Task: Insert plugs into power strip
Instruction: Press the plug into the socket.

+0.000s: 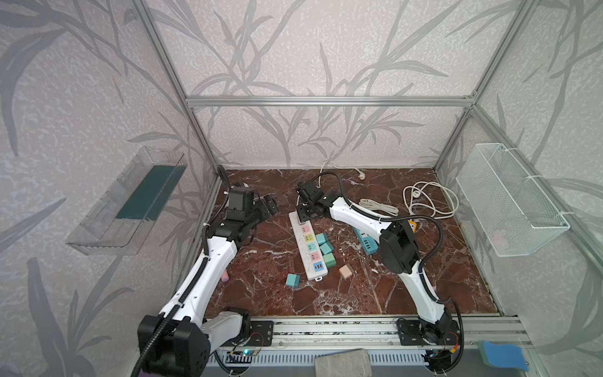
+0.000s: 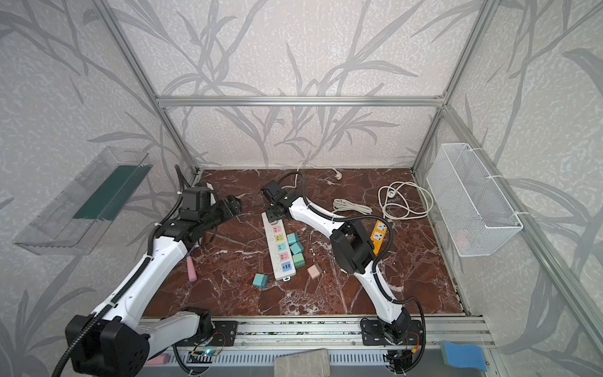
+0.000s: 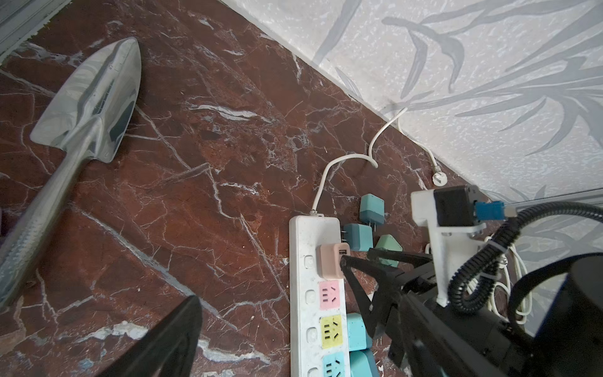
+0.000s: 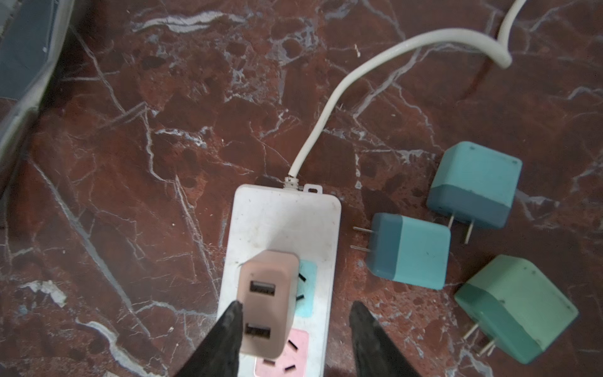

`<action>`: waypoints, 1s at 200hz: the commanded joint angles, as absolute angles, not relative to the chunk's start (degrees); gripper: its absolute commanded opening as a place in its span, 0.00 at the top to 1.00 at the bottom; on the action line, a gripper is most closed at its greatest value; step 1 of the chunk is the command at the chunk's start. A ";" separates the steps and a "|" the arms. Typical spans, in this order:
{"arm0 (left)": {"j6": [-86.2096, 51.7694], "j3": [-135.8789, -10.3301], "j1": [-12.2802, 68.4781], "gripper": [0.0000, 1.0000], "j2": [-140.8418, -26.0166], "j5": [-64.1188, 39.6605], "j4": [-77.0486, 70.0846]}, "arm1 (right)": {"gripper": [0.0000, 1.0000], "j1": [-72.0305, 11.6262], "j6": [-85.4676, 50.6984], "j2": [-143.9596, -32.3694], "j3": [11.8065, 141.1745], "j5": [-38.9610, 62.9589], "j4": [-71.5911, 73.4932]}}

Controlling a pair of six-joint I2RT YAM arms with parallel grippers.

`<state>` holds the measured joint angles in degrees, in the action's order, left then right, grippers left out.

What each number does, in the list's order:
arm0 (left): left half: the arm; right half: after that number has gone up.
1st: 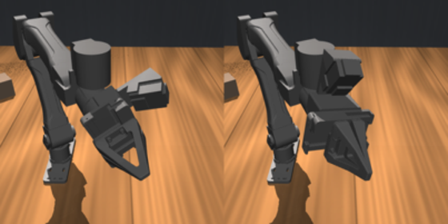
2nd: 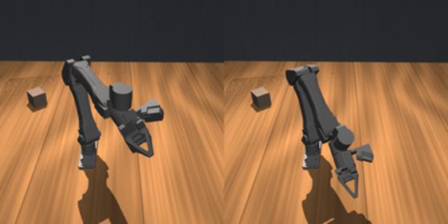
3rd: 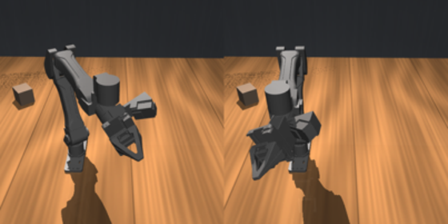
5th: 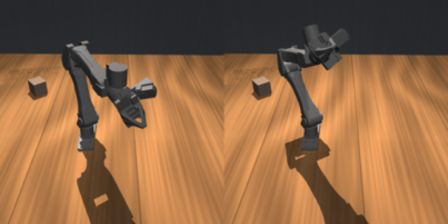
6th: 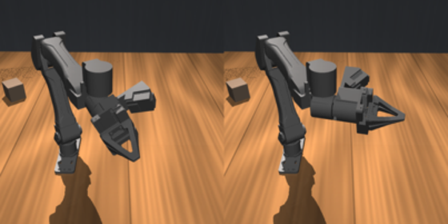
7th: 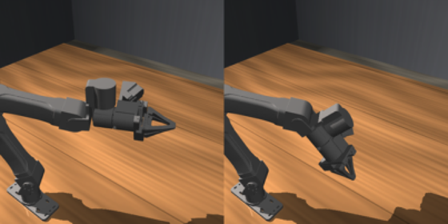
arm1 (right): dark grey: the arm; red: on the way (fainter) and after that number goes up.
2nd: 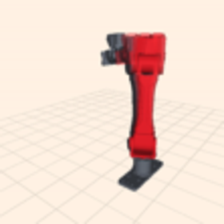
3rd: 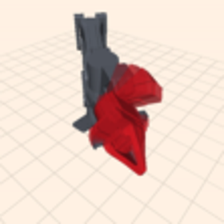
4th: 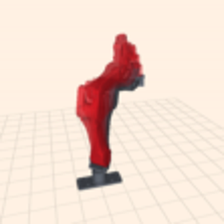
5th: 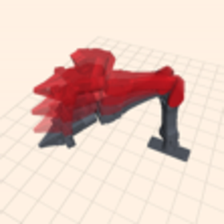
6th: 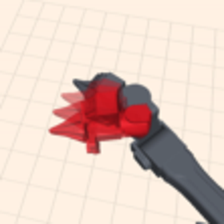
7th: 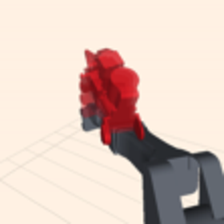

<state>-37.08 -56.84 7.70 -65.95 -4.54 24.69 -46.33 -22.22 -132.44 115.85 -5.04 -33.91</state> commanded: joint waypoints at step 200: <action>-33.94 -57.37 12.18 0.08 -67.09 -1.88 30.51 | 0.45 -42.92 -23.09 -93.15 71.87 -4.49 -22.42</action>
<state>-34.28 -56.84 9.69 -68.07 -3.84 25.61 -44.71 -21.58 -100.99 83.48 -3.36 -25.17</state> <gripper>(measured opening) 0.922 0.551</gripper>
